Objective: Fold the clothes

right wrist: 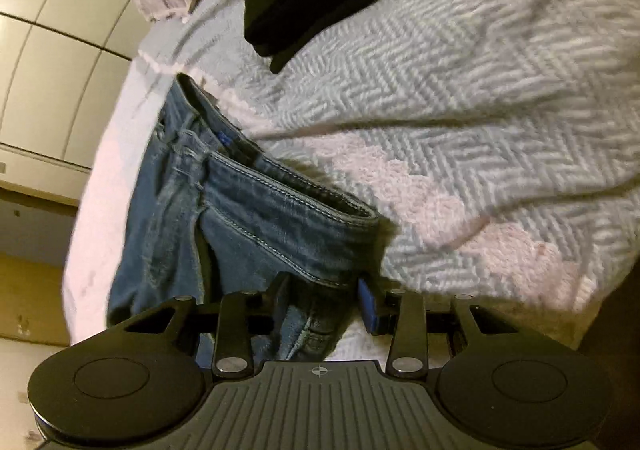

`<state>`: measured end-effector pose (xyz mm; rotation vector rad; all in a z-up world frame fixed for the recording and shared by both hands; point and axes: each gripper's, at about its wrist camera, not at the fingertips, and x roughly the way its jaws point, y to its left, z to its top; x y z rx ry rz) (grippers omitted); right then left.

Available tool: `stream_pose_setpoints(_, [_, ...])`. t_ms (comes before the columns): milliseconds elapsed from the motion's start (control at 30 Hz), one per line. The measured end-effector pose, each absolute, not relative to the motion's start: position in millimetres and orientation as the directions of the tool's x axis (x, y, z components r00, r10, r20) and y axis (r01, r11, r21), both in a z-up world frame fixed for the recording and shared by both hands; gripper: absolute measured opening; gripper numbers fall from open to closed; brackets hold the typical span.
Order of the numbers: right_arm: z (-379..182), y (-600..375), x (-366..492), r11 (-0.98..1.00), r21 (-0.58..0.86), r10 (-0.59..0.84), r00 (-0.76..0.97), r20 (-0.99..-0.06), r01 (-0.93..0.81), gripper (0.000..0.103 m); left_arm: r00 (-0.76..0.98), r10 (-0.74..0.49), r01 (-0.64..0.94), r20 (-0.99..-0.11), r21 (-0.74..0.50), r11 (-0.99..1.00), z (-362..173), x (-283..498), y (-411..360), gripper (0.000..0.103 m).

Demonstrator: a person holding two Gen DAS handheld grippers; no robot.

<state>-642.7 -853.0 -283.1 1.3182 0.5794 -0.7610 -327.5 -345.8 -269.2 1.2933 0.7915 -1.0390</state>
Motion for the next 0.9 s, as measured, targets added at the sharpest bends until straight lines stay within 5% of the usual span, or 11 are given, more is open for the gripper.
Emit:
stream_pose_setpoints(33, [-280, -853, -644, 0.073, 0.627, -0.164, 0.630, -0.759, 0.775, 0.022, 0.365, -0.159, 0.927, -0.917, 0.373, -0.028, -268, -329, -341, 0.058])
stream_pose_setpoints(67, [-277, -854, -646, 0.070, 0.622, -0.165, 0.625, -0.763, 0.779, 0.019, 0.369, -0.156, 0.926, -0.916, 0.377, -0.024, -267, -329, -335, 0.058])
stream_pose_setpoints(300, [-258, -854, -636, 0.180, 0.526, -0.135, 0.551, -0.824, 0.831, 0.019, 0.413, -0.128, 0.911, -0.902, 0.411, 0.040, -260, -315, -296, 0.058])
stream_pose_setpoints(467, [-222, -827, -604, 0.296, 0.308, -0.231, 0.380, -0.896, 0.904, 0.047, 0.426, -0.143, 0.904, -0.893, 0.420, 0.072, -254, -285, -270, 0.058])
stream_pose_setpoints(733, [-148, -697, -566, 0.326, 0.183, -0.361, 0.301, -0.883, 0.927, 0.065, 0.378, -0.255, 0.918, -0.890, 0.323, 0.231, -232, -186, -240, 0.058])
stream_pose_setpoints(900, [-115, -614, -527, 0.350, 0.165, -0.345, 0.290, -0.893, 0.922, 0.067, 0.358, -0.289, 0.912, -0.888, 0.266, 0.313, -204, -145, -218, 0.058])
